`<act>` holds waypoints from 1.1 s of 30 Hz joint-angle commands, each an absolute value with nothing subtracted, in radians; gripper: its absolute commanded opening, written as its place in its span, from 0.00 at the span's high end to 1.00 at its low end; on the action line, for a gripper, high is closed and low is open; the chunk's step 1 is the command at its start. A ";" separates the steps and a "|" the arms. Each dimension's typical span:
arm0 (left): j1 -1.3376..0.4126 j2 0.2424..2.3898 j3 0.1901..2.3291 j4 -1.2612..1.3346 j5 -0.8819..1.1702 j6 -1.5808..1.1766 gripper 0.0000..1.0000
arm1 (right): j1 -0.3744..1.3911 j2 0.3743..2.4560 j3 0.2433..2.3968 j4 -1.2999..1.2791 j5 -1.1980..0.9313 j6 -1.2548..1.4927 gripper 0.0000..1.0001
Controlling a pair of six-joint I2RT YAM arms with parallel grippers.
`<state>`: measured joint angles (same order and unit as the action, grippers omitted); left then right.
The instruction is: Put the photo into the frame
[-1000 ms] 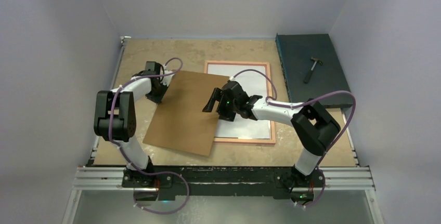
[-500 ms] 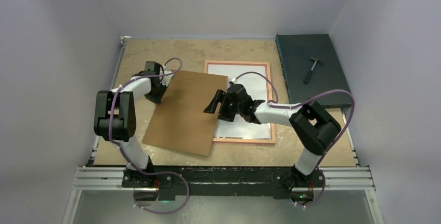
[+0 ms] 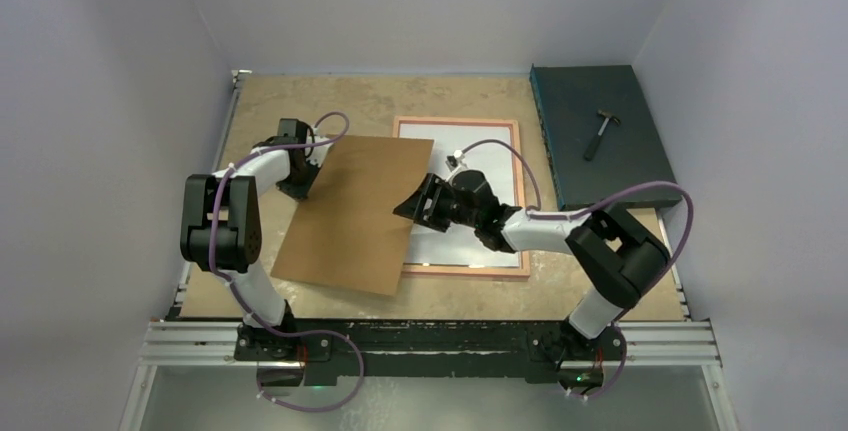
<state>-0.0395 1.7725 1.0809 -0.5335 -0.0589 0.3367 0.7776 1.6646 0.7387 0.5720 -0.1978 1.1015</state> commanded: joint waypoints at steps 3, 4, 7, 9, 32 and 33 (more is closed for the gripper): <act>-0.069 1.776 1.064 -0.644 0.171 0.299 1.00 | 0.796 1.622 0.776 0.967 -0.291 1.109 0.32; -0.069 1.773 1.063 -0.647 0.178 0.299 1.00 | 0.796 1.638 0.775 0.993 -0.298 1.120 0.32; -0.070 1.769 1.067 -0.655 0.190 0.299 1.00 | 0.796 1.672 0.799 0.963 -0.301 1.131 0.35; -0.069 1.767 1.070 -0.661 0.196 0.300 1.00 | 0.796 1.680 0.823 0.893 -0.285 1.117 0.36; -0.070 1.095 1.230 -0.821 0.530 0.814 0.46 | 0.732 1.551 1.197 0.200 -0.112 1.251 1.00; -0.070 1.042 1.204 -0.834 0.539 0.873 0.43 | 0.722 1.553 1.218 0.181 -0.119 1.270 1.00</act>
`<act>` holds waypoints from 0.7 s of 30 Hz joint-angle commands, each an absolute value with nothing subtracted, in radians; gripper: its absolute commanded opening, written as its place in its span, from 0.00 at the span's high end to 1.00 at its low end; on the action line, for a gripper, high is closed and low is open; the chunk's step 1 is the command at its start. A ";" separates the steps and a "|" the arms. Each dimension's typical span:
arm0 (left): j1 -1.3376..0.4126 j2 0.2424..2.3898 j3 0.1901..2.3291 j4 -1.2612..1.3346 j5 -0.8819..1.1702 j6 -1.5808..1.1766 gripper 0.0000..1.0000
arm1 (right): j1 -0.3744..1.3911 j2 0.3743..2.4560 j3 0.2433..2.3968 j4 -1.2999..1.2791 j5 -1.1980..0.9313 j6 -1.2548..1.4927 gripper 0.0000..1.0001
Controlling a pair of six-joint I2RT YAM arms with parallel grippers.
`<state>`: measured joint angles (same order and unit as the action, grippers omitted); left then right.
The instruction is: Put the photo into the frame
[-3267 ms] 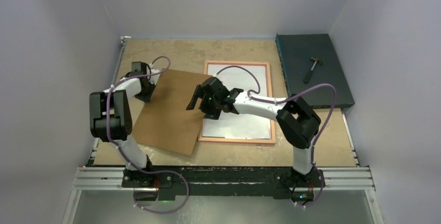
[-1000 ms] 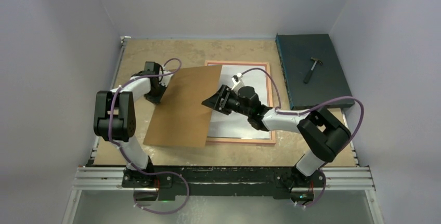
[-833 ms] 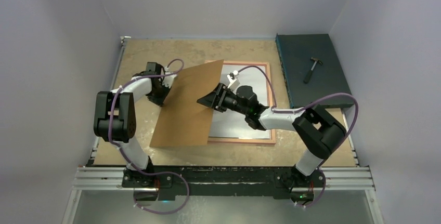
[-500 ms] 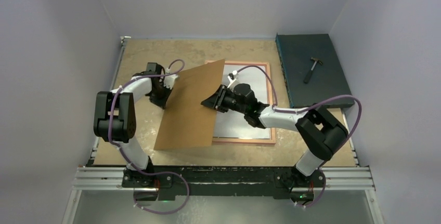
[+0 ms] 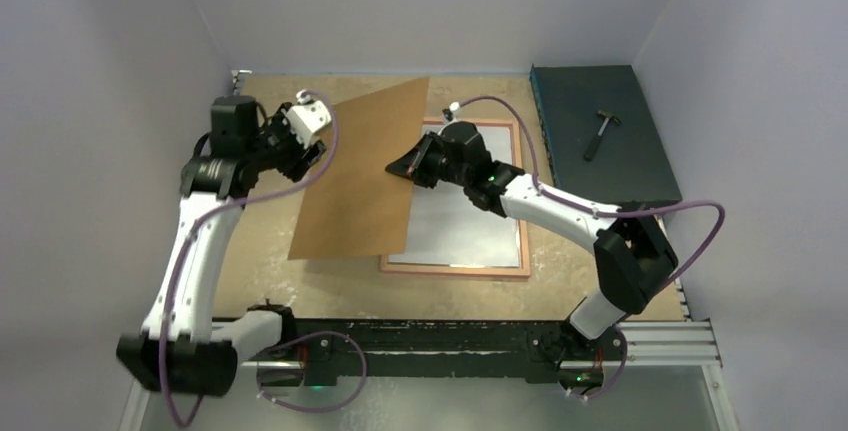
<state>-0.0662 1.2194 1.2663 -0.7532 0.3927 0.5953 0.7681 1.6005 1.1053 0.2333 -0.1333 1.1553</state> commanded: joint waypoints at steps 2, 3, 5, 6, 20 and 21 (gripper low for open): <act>-0.069 0.943 1.159 -0.870 0.543 0.996 0.37 | 0.706 1.559 1.268 0.154 -0.138 1.301 1.00; -0.069 0.895 1.138 -0.886 0.545 1.048 0.33 | 0.700 1.563 1.290 0.140 -0.145 1.312 1.00; -0.069 0.815 1.107 -0.931 0.562 1.154 0.30 | 0.689 1.568 1.332 0.118 -0.159 1.334 1.00; -0.069 0.781 1.100 -0.965 0.577 1.214 0.29 | 0.683 1.568 1.343 0.115 -0.164 1.347 1.00; -0.070 0.663 1.007 -1.061 0.643 1.487 0.22 | 0.640 1.552 1.280 0.261 -0.286 1.527 1.00; -0.070 0.667 1.000 -1.040 0.631 1.470 0.23 | 0.640 1.552 1.273 0.273 -0.295 1.533 1.00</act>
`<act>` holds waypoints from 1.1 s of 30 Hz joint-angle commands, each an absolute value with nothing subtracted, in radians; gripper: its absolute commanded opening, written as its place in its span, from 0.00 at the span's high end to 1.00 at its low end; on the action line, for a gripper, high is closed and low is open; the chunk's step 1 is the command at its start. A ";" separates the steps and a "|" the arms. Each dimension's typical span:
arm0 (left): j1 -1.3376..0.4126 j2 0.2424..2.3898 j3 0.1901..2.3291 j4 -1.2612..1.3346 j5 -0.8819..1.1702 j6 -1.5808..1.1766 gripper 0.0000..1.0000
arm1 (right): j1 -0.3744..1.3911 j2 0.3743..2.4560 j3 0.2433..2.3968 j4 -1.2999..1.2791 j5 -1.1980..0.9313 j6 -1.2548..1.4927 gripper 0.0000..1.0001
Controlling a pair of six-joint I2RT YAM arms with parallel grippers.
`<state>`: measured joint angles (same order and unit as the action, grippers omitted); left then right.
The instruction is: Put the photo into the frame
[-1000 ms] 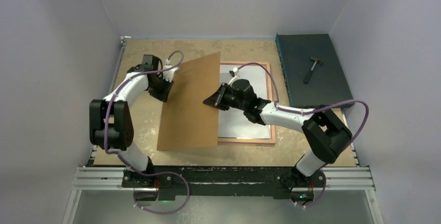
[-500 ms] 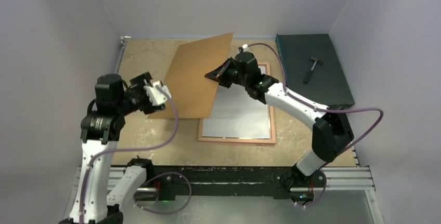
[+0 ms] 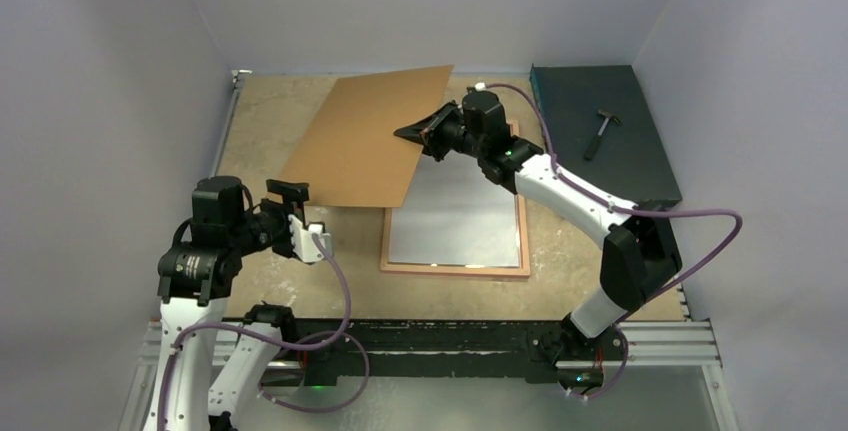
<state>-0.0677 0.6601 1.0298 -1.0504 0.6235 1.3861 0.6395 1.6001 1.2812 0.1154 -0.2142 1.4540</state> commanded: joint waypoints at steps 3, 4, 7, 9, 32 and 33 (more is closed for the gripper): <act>-0.070 0.676 0.978 -0.921 0.601 1.381 0.28 | 0.640 1.553 1.257 0.291 -0.318 1.533 1.00; -0.069 0.676 0.970 -0.879 0.588 1.360 0.32 | 0.640 1.552 1.252 0.297 -0.324 1.535 1.00; -0.069 0.682 0.958 -0.794 0.578 1.307 0.44 | 0.640 1.538 1.234 0.302 -0.339 1.538 1.00; -0.070 0.694 0.958 -0.800 0.592 1.314 0.51 | 0.640 1.522 1.211 0.315 -0.343 1.550 1.00; -0.069 0.737 1.048 -0.762 0.673 1.282 1.00 | 0.632 1.519 1.242 -0.016 -0.530 1.191 0.47; -0.069 0.750 1.066 -0.782 0.679 1.296 1.00 | 0.631 1.519 1.243 -0.027 -0.537 1.171 0.45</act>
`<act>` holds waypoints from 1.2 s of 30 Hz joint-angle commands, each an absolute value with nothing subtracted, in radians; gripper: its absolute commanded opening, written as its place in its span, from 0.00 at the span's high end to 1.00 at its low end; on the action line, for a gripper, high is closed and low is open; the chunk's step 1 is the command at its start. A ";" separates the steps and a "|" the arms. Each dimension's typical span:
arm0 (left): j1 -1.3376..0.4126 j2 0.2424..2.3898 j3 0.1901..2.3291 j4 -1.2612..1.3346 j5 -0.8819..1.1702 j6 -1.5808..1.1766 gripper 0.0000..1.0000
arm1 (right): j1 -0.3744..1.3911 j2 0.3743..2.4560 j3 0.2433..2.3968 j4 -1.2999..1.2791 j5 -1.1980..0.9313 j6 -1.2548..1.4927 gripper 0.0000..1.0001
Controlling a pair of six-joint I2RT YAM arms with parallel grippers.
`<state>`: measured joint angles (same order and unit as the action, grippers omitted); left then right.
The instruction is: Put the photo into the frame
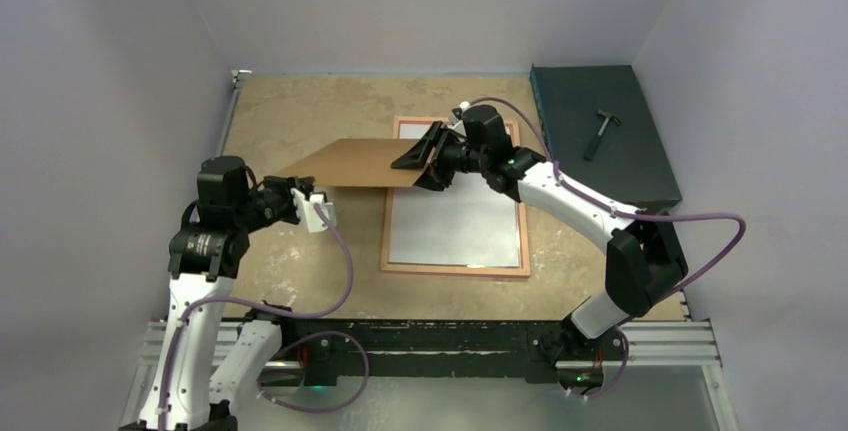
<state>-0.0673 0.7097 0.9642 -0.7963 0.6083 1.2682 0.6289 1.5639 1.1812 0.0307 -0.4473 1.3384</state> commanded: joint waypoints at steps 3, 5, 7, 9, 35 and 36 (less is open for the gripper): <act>-0.070 0.769 1.099 -0.836 0.698 1.344 1.00 | 0.617 1.522 1.264 -0.056 -0.573 1.105 0.43; -0.069 0.769 1.105 -0.832 0.697 1.352 1.00 | 0.613 1.522 1.293 -0.086 -0.577 1.032 0.39; -0.070 0.768 1.111 -0.823 0.688 1.350 1.00 | 0.607 1.529 1.331 -0.119 -0.596 0.943 0.36; -0.069 0.773 1.129 -0.831 0.681 1.350 1.00 | 0.602 1.527 1.379 -0.195 -0.566 0.821 0.35; -0.070 0.683 1.084 -0.563 0.697 1.275 1.00 | 0.597 1.398 1.171 -0.059 -0.500 0.596 0.01; -0.069 0.691 1.098 -0.575 0.697 1.274 1.00 | 0.595 1.403 1.181 -0.081 -0.491 0.589 0.01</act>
<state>-0.0834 0.6933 1.0359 -0.8009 0.7029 1.2949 0.6010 1.4181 1.1770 -0.0647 -0.4458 0.6605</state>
